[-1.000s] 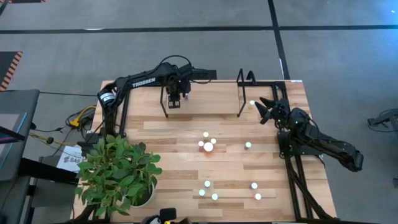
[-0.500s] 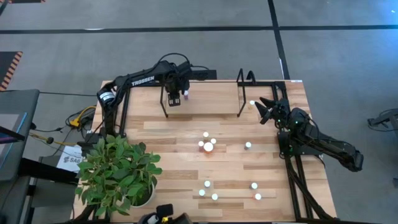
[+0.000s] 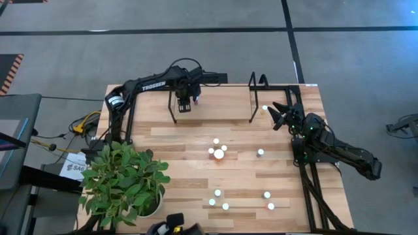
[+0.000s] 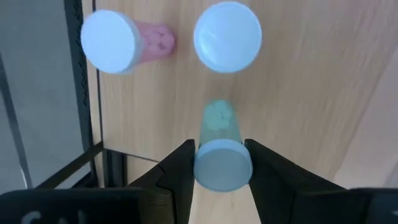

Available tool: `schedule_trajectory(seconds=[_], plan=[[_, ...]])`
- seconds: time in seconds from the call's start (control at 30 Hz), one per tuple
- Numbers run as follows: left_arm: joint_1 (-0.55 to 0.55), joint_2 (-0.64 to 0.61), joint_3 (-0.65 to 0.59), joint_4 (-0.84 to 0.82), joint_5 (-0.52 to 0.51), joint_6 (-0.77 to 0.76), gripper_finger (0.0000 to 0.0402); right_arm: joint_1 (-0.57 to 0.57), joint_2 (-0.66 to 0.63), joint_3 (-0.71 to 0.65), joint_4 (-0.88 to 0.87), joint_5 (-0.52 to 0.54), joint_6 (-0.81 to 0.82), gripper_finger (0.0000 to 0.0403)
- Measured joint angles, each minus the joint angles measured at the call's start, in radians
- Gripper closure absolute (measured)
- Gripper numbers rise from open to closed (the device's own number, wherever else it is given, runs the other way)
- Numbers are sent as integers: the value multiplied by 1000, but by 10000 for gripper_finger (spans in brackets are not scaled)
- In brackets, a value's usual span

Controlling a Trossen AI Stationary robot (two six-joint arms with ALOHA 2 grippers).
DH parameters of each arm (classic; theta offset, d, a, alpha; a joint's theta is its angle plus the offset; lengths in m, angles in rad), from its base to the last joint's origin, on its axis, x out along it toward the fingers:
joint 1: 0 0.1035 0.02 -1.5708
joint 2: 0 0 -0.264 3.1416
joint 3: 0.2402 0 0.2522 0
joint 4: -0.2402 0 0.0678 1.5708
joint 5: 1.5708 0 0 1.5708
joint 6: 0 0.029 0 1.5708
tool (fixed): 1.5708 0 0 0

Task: Pick and place medicine bottles onto shelf by color
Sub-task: Put the green pill bottle on the shelf, then put the yellow pill bottle on the shelf

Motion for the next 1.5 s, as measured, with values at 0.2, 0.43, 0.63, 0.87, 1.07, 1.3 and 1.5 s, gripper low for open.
schedule_trajectory(seconds=[0.2, 0.43, 0.63, 0.87, 1.07, 1.3, 1.5], plan=[[4, 26, 0, 2, 4, 11, 281, 0, 0, 0, 0, 0, 0, 154], [5, 25, 0, 5, -5, 10, 281, 0, 0, 0, 0, 0, 0, 154], [12, 25, 0, 19, -15, -4, 281, 0, 0, 0, 0, 0, 0, 154], [13, 25, 0, 23, -11, -40, 274, 0, 0, 0, 0, 0, 0, 154], [13, 25, 0, 15, -20, -83, 233, 0, 0, 0, 0, 0, 0, 154], [13, 25, 28, -32, -4, -97, 160, 0, 0, 0, 0, 0, 0, 154], [13, 24, 95, -95, -5, -94, 119, 0, 0, 0, 0, 0, 0, 154]])
